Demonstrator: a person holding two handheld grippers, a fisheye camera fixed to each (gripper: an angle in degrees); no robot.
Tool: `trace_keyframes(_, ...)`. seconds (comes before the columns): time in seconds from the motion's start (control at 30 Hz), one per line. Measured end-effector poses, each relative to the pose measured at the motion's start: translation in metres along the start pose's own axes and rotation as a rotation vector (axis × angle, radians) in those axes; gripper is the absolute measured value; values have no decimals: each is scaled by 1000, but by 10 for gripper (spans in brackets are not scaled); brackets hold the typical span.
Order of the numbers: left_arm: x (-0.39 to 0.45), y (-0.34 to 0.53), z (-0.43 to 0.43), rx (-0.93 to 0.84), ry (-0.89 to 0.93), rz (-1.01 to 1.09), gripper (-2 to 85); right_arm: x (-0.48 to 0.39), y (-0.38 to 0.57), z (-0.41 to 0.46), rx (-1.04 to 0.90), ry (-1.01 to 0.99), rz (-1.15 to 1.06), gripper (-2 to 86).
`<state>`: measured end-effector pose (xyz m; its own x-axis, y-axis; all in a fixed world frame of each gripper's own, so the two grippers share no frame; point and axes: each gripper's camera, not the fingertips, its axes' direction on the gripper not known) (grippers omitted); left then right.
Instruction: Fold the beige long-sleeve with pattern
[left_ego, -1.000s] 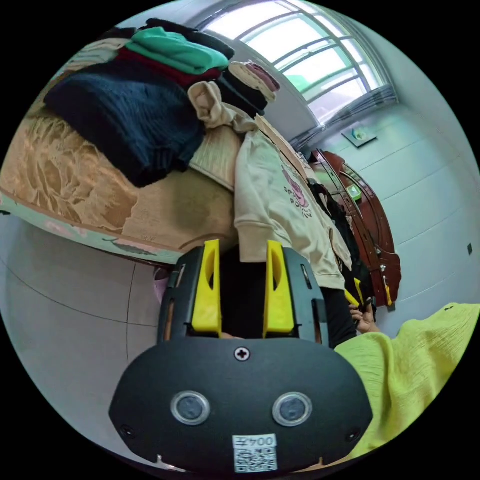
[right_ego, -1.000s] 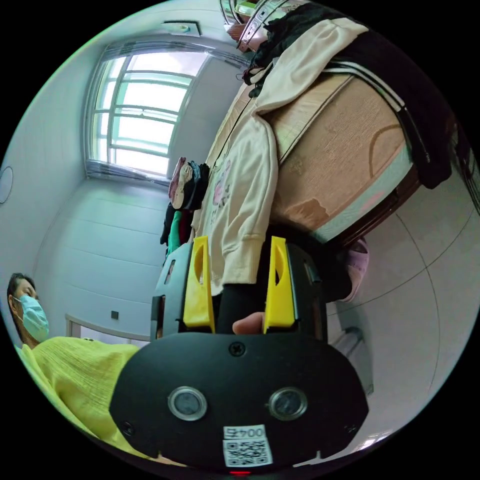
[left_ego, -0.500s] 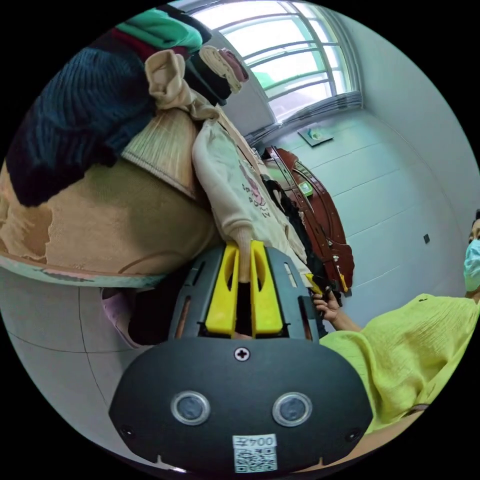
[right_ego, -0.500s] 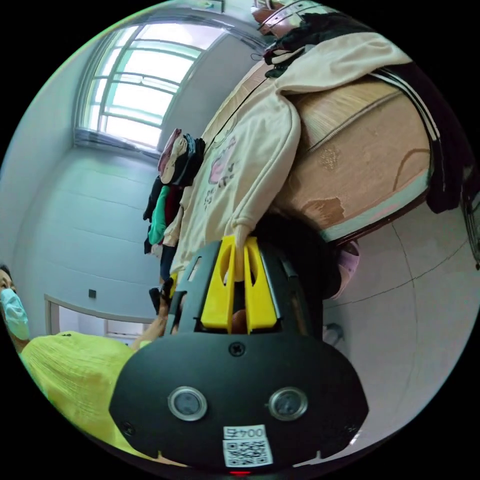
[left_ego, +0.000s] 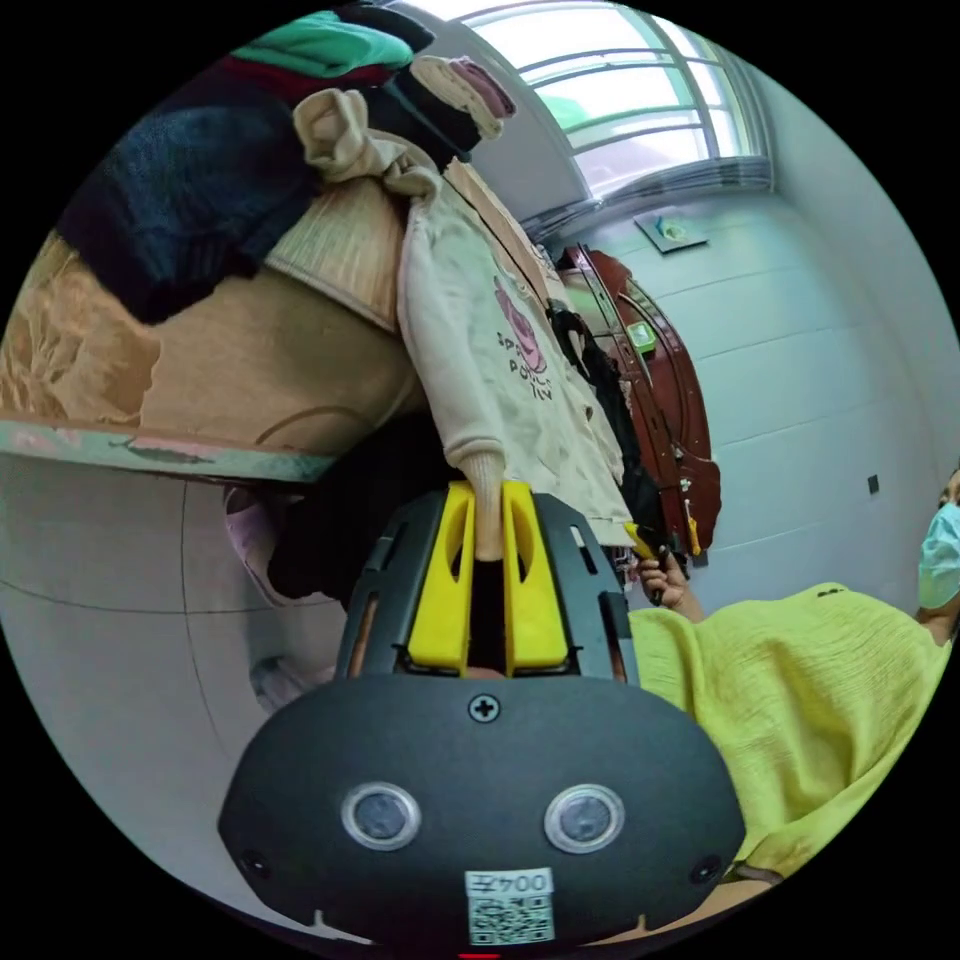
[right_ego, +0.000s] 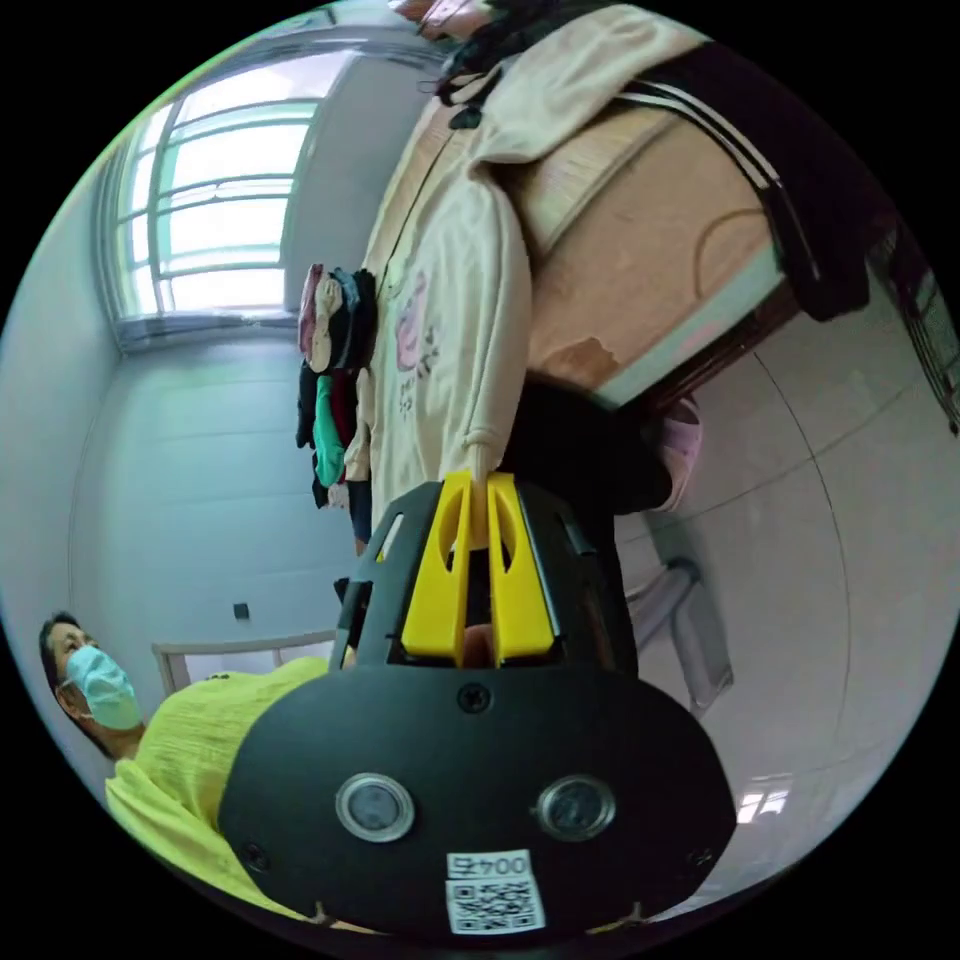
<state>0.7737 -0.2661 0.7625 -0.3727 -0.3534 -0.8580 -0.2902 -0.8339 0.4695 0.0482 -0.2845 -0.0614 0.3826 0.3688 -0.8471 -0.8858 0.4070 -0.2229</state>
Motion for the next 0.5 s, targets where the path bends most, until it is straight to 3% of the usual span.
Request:
trace_keyframes(0.13, -59, 36, 22, 70, -142, -4, 70, -2, 11, -4, 144, 110, 26, 48)
trace_keyframes(0.23, -67, 42, 30, 93, -404, 65, 74, -49, 13, 2, 265, 428, -132, 49)
trace_keyframes(0.3, -48, 39, 48, 157, -473, 169, 73, -101, 15, 36, 312, 707, -374, 49)
trace_keyframes(0.43, -22, 24, 199, 151, -474, 406, 50, -150, 15, 128, 215, 914, -698, 20)
trace_keyframes(0.5, -23, 34, 295, 118, -588, 506, 31, -153, 6, 191, 148, 1000, -777, 2)
